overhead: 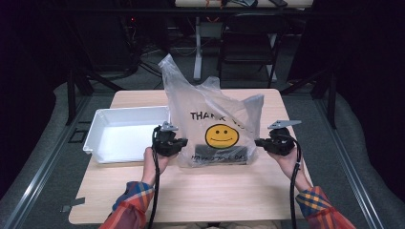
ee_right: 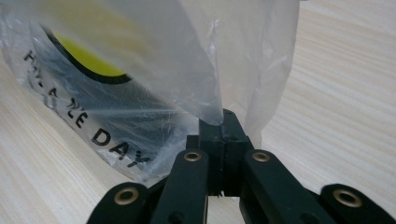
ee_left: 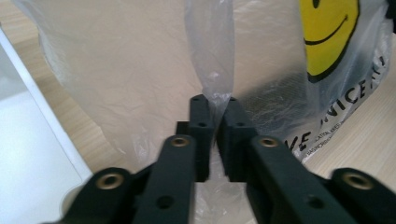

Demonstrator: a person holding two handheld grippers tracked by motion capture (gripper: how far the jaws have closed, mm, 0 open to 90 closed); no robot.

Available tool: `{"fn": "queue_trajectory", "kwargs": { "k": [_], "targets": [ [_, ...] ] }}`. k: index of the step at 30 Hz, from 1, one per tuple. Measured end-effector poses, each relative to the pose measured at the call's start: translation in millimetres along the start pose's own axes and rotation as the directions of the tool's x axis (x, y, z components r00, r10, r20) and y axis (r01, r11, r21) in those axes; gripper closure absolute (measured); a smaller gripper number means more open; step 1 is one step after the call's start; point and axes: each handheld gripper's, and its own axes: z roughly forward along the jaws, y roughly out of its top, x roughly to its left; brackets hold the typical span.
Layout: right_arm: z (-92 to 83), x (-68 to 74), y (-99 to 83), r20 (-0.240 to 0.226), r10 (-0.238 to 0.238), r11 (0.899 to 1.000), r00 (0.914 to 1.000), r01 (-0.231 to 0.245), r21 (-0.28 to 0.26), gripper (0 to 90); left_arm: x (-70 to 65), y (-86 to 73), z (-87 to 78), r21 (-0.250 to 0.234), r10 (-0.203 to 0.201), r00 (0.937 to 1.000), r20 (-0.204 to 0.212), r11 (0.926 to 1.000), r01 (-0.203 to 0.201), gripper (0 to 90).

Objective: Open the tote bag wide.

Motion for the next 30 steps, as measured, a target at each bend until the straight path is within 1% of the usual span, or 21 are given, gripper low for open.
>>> {"fn": "queue_trajectory", "kwargs": {
  "k": [1,2,4,5,6,8,9,10,11,14,15,17,18,20,21,22,23,24,26,29,30],
  "targets": [
    [1.5,-1.3,-1.1,-0.001,0.002,1.000,1.0000,-0.002,0.013,90.0,-0.5,1.3,-2.3,-0.003,0.001,1.0000,-0.002,1.0000,-0.001,77.4],
    [3.4,-2.8,-2.2,-0.004,0.001,1.000,1.0000,-0.001,0.015,90.0,-0.7,2.9,-5.1,-0.018,0.000,0.9999,-0.011,0.9998,-0.001,70.2],
    [6.4,-3.6,-4.4,-0.011,0.008,1.000,0.9999,-0.008,0.026,90.0,-0.6,6.4,-12.1,-0.063,0.001,0.9995,-0.033,0.9980,-0.003,64.1],
    [7.8,-3.6,-5.3,-0.006,0.008,0.999,0.9999,-0.008,0.036,90.0,-0.5,8.4,-14.3,-0.087,-0.005,0.9986,-0.053,0.9962,0.001,57.7],
    [9.2,-3.7,-6.3,-0.007,0.006,0.999,1.0000,-0.006,0.041,90.0,-0.3,10.5,-15.5,-0.096,-0.007,0.9985,-0.055,0.9954,0.001,53.3],
    [12.4,-2.4,-8.2,-0.015,0.002,0.998,0.9999,-0.001,0.055,90.0,-0.3,12.8,-15.0,-0.116,-0.006,0.9965,-0.084,0.9932,-0.004,51.8],
    [13.5,-2.1,-9.1,-0.016,-0.003,0.998,0.9999,0.004,0.067,90.0,-0.1,13.5,-12.8,-0.109,-0.004,0.9972,-0.075,0.9940,-0.004,52.5],
    [14.8,-1.4,-10.0,-0.023,-0.002,0.997,0.9997,0.004,0.072,90.0,-0.1,13.6,-9.7,-0.100,-0.001,0.9974,-0.072,0.9950,-0.006,56.3],
    [15.6,-1.3,-10.6,-0.017,-0.009,0.997,0.9998,0.011,0.075,90.0,-0.9,13.4,-5.4,-0.083,-0.001,0.9972,-0.075,0.9965,-0.005,61.5],
    [14.9,-1.7,-11.2,-0.025,-0.006,0.997,0.9997,0.008,0.074,90.0,-4.3,11.5,7.9,-0.031,0.012,0.9972,-0.073,0.9994,-0.014,78.2],
    [13.3,-2.5,-11.2,-0.025,-0.010,0.997,0.9996,0.012,0.078,88.7,-5.6,10.6,11.2,-0.008,0.026,0.9964,-0.081,0.9996,-0.027,81.6],
    [10.2,-4.1,-11.8,-0.027,-0.011,0.997,0.9996,0.013,0.074,81.1,-7.1,7.8,16.4,0.009,0.038,0.9950,-0.093,0.9992,-0.038,85.7],
    [7.9,-5.4,-12.2,-0.038,-0.011,0.997,0.9992,0.013,0.070,78.0,-6.7,6.6,18.0,0.019,0.037,0.9947,-0.096,0.9992,-0.036,86.7],
    [1.7,-7.1,-12.8,-0.037,-0.011,0.998,0.9993,0.013,0.055,71.8,-5.3,4.2,20.7,0.024,0.033,0.9946,-0.098,0.9992,-0.031,87.4],
    [-2.2,-8.6,-12.6,-0.050,-0.016,0.999,0.9986,0.019,0.051,70.2,-4.3,3.7,21.1,0.031,0.028,0.9955,-0.091,0.9992,-0.025,87.4],
    [-6.3,-9.0,-12.2,-0.046,-0.023,0.999,0.9986,0.025,0.038,69.3,-4.1,2.7,22.3,0.018,0.020,0.9955,-0.093,0.9997,-0.018,87.4],
    [-10.9,-9.4,-11.0,-0.043,-0.030,0.999,0.9986,0.031,0.028,67.9,-3.4,2.9,21.9,0.029,0.024,0.9959,-0.087,0.9993,-0.021,87.4],
    [-14.8,-10.1,-9.8,-0.049,-0.034,0.999,0.9982,0.034,0.002,66.4,-3.5,2.6,22.1,0.026,0.021,0.9957,-0.090,0.9995,-0.019,87.4],
    [-22.9,-10.6,-5.3,-0.032,-0.030,0.999,0.9990,0.030,-0.027,63.2,-3.1,2.5,21.8,0.028,0.020,0.9963,-0.083,0.9995,-0.018,87.4],
    [-26.0,-12.6,3.0,-0.029,-0.018,0.997,0.9994,0.016,-0.079,53.1,-2.2,2.2,21.1,0.027,0.017,0.9970,-0.075,0.9995,-0.015,87.3],
    [-24.2,-13.3,5.6,-0.053,-0.016,0.997,0.9985,0.011,-0.082,48.7,-2.0,1.9,21.1,0.026,0.015,0.9971,-0.074,0.9996,-0.013,87.3]
  ]
}}
